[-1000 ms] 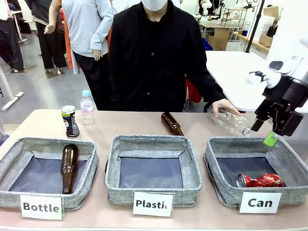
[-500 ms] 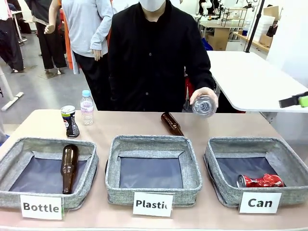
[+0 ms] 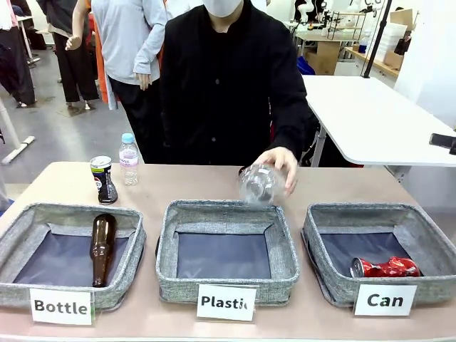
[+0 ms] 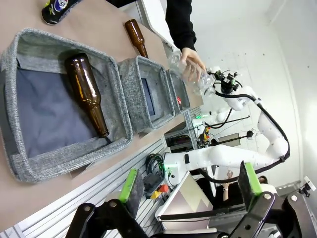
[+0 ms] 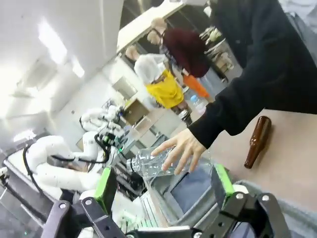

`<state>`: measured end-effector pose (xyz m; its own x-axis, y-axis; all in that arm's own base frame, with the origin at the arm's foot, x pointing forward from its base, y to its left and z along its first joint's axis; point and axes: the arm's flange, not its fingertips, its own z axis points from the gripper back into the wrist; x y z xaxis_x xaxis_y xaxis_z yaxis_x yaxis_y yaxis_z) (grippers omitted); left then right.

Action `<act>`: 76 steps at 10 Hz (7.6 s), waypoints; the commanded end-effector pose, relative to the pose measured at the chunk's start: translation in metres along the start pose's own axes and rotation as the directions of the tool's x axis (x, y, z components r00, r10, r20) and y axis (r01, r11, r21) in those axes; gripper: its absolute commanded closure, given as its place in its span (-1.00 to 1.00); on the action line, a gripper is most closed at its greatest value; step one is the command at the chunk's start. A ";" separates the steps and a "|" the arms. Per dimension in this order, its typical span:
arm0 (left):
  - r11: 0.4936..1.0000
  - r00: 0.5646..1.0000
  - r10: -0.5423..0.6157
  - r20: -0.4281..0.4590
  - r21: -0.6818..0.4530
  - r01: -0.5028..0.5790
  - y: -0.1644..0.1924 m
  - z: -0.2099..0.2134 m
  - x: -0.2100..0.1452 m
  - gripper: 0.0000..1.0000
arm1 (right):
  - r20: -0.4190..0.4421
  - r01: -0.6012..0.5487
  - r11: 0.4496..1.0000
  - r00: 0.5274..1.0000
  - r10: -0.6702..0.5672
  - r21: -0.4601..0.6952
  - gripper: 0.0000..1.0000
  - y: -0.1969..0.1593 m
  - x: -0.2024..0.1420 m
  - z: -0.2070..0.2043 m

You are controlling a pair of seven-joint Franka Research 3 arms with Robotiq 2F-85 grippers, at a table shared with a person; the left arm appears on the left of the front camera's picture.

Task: Sort the can waste into the basket.
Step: Pick up the can waste from the table and place it in the right Fabric basket.

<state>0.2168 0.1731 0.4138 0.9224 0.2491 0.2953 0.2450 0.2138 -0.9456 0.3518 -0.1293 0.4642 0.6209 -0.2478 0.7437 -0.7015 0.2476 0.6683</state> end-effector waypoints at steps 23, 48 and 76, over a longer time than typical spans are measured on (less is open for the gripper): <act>0.796 0.870 -0.463 -0.173 0.351 0.493 0.000 -0.140 0.101 -1.00 | -0.114 -0.036 0.999 0.993 0.040 0.033 -1.00 0.012 0.007 -0.001; 0.216 0.233 -0.970 -0.063 0.205 0.955 0.012 0.155 0.064 -1.00 | -0.114 -0.036 0.999 0.993 0.040 0.033 -1.00 0.012 0.007 -0.001; 0.271 0.394 -0.775 -0.494 0.304 0.913 0.145 -0.207 0.264 -1.00 | -0.114 -0.036 0.999 0.993 0.040 0.033 -1.00 0.012 0.007 -0.001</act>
<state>0.5458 0.0723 0.3266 0.2997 -0.5511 0.7788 0.8273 0.5567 0.0755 0.3485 -0.1247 0.4755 0.6371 -0.1392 0.7581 -0.7237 0.2302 0.6506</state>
